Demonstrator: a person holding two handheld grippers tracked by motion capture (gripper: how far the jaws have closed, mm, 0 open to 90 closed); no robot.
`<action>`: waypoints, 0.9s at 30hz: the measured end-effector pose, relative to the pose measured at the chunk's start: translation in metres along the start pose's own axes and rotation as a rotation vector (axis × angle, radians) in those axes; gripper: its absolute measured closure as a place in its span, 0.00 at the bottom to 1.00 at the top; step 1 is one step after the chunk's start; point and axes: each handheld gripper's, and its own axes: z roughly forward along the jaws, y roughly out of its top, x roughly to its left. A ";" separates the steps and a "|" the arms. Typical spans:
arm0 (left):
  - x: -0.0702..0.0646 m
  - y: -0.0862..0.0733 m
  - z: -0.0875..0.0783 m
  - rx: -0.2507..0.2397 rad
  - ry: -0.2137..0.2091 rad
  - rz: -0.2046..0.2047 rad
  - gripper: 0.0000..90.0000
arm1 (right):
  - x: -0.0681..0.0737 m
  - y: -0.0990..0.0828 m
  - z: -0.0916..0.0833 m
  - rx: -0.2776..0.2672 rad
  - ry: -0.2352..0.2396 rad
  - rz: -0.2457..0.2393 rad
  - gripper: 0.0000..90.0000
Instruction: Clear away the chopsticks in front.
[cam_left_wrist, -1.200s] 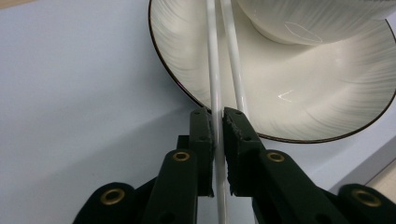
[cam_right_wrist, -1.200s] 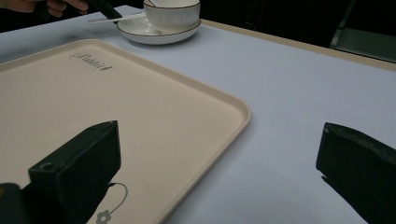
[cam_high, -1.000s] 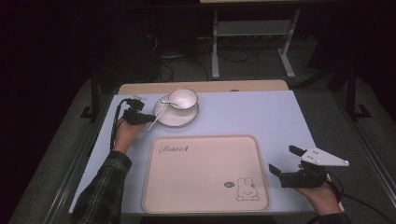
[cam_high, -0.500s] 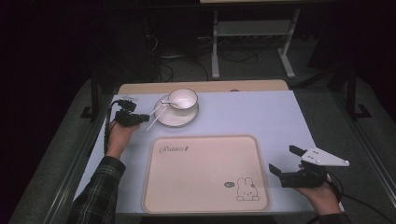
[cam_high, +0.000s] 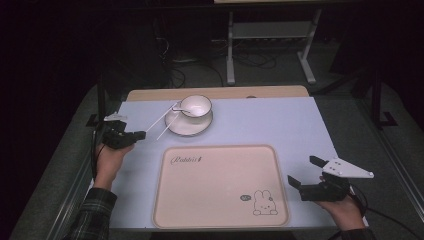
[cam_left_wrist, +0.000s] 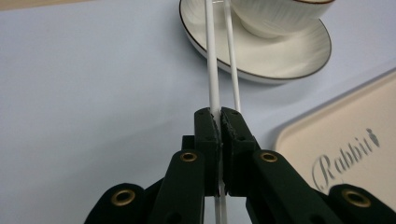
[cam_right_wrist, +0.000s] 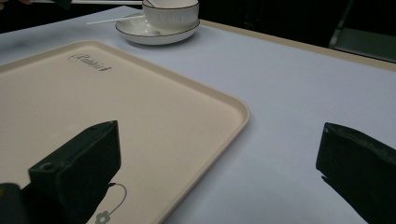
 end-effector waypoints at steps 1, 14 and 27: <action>-0.001 -0.003 -0.004 -0.006 0.000 -0.002 0.96 | 0.000 0.000 0.000 0.001 0.000 0.000 0.00; -0.025 -0.036 -0.043 -0.042 -0.044 0.013 0.96 | 0.002 0.000 0.000 0.001 0.000 -0.005 0.00; -0.085 -0.047 -0.037 -0.014 -0.193 0.099 0.96 | 0.002 0.000 0.000 0.004 0.000 -0.009 0.00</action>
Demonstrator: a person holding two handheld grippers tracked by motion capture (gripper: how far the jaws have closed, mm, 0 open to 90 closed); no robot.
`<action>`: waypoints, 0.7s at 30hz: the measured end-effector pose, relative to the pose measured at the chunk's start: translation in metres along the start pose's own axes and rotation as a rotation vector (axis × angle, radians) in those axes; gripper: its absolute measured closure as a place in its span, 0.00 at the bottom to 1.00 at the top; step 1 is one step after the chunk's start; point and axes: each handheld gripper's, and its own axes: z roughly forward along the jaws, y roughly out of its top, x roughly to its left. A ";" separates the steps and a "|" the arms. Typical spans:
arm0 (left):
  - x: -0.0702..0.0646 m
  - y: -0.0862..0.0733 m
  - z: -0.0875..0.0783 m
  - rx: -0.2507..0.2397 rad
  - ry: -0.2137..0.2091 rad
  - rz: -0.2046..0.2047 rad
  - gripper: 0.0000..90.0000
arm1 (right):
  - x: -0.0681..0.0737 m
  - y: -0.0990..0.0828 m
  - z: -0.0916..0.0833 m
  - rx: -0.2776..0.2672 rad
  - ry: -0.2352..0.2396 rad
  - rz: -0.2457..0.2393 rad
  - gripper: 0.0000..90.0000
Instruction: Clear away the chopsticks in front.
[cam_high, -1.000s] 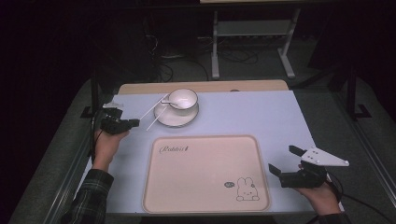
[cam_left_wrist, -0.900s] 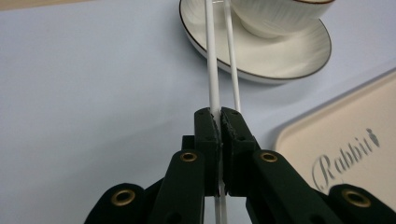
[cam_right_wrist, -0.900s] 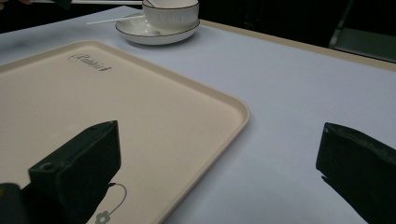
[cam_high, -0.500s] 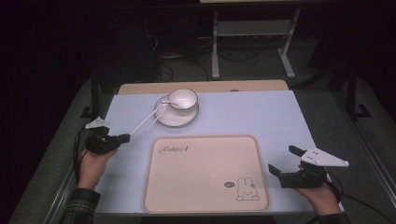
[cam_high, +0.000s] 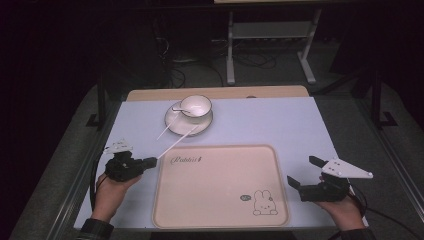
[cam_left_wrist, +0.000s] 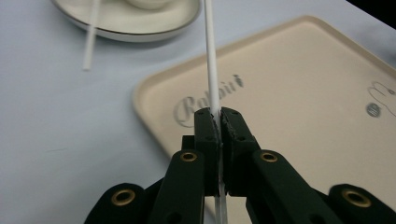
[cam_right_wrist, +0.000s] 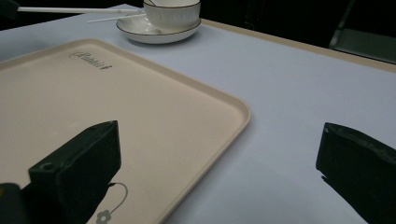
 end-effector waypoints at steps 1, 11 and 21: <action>0.000 0.000 0.000 0.000 0.000 0.000 0.96 | 0.000 0.000 0.000 0.000 0.000 0.000 0.00; -0.027 -0.002 0.025 0.064 -0.069 0.062 0.95 | 0.000 0.000 0.001 0.003 0.000 -0.003 0.00; -0.033 -0.007 0.043 0.117 -0.080 0.082 0.95 | 0.000 0.000 0.001 0.003 0.000 -0.002 0.00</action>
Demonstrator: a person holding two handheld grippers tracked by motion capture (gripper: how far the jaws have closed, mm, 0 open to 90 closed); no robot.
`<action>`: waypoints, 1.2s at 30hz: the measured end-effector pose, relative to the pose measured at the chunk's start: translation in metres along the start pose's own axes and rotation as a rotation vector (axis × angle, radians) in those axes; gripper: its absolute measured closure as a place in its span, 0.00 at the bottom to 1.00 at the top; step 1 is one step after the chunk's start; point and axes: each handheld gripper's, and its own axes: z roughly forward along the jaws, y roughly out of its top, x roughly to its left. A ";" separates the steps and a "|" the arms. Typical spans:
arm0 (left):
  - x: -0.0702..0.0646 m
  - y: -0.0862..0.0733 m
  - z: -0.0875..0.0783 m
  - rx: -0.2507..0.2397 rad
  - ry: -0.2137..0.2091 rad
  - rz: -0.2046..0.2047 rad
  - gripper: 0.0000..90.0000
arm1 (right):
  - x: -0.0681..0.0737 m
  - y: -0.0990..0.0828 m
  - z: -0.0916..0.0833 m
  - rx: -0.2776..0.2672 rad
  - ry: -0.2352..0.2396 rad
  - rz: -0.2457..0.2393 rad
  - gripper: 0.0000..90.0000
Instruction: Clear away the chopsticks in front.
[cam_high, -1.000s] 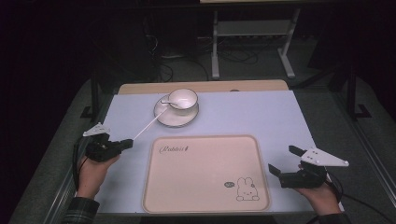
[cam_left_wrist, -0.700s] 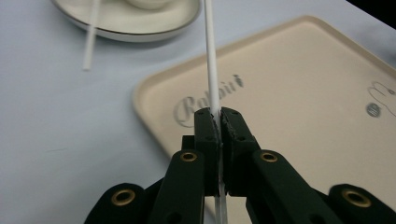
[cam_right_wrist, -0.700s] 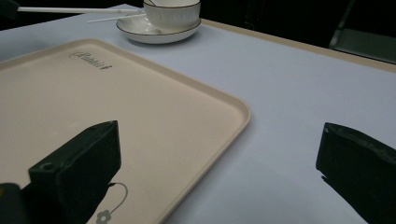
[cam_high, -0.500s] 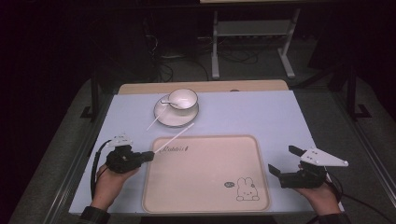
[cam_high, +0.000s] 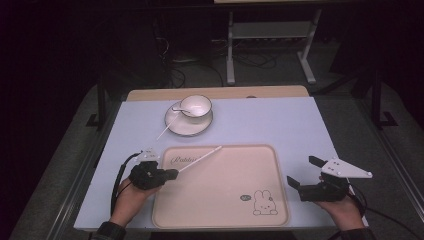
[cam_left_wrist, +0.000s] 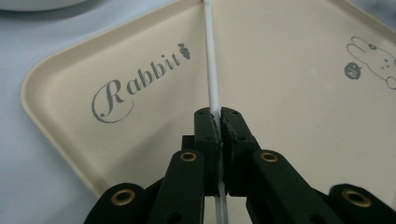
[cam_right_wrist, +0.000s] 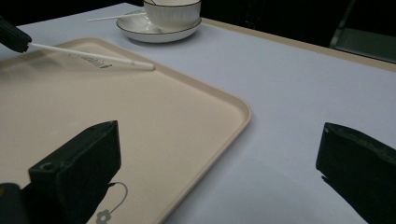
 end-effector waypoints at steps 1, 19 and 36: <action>0.000 -0.001 0.003 -0.004 -0.002 0.004 0.95 | 0.000 0.000 0.000 0.001 0.000 0.000 0.00; 0.001 -0.009 0.019 0.136 0.030 0.064 0.91 | 0.000 0.000 0.000 0.001 0.002 0.000 0.00; 0.013 0.017 0.014 0.098 0.043 0.056 0.32 | 0.001 0.000 0.000 0.002 0.002 -0.002 0.00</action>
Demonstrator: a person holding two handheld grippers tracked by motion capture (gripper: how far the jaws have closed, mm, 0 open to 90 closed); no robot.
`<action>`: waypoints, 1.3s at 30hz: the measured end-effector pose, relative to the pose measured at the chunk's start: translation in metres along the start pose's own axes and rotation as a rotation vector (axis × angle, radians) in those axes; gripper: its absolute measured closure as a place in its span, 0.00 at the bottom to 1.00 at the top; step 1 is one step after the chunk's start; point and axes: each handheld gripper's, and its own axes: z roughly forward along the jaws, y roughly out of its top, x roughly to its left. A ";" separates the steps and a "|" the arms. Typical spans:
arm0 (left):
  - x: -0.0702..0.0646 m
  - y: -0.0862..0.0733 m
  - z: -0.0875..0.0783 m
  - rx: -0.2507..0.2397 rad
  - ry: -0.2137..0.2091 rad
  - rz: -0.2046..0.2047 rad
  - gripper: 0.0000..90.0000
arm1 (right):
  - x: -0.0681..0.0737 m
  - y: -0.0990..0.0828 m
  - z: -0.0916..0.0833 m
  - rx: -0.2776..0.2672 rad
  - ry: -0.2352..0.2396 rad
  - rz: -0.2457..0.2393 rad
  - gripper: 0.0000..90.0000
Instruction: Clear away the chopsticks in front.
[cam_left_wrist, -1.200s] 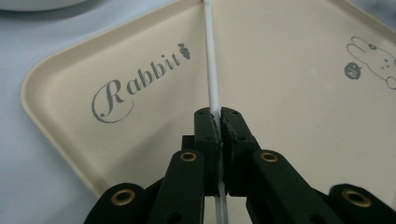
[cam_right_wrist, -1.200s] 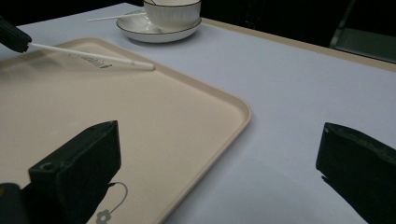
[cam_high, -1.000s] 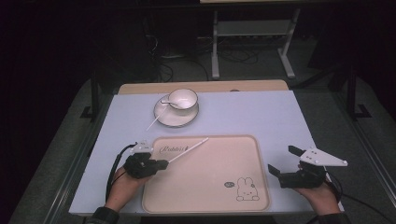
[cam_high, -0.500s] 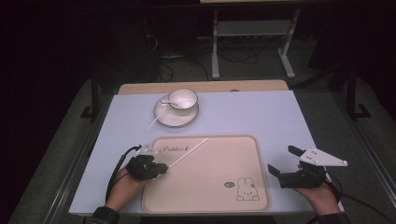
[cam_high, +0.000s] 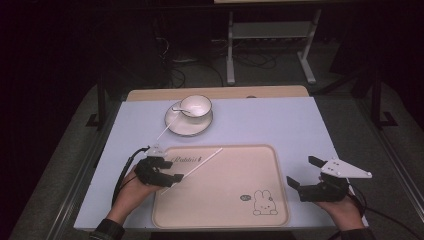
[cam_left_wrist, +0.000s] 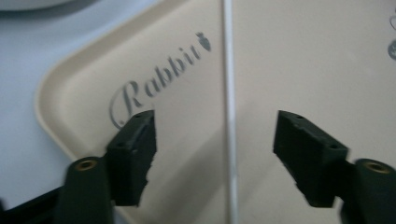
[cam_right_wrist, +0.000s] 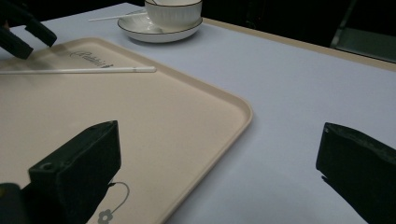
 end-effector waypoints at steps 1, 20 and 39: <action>0.002 0.002 0.000 -0.002 0.005 -0.003 0.29 | 0.000 0.000 0.000 0.000 0.000 0.001 0.00; 0.074 0.081 0.006 -0.017 0.130 0.003 0.23 | -0.002 -0.001 0.000 -0.002 0.004 0.006 0.00; 0.135 0.107 0.060 -0.004 0.249 -0.088 0.69 | -0.003 -0.001 -0.001 -0.006 0.012 0.011 0.00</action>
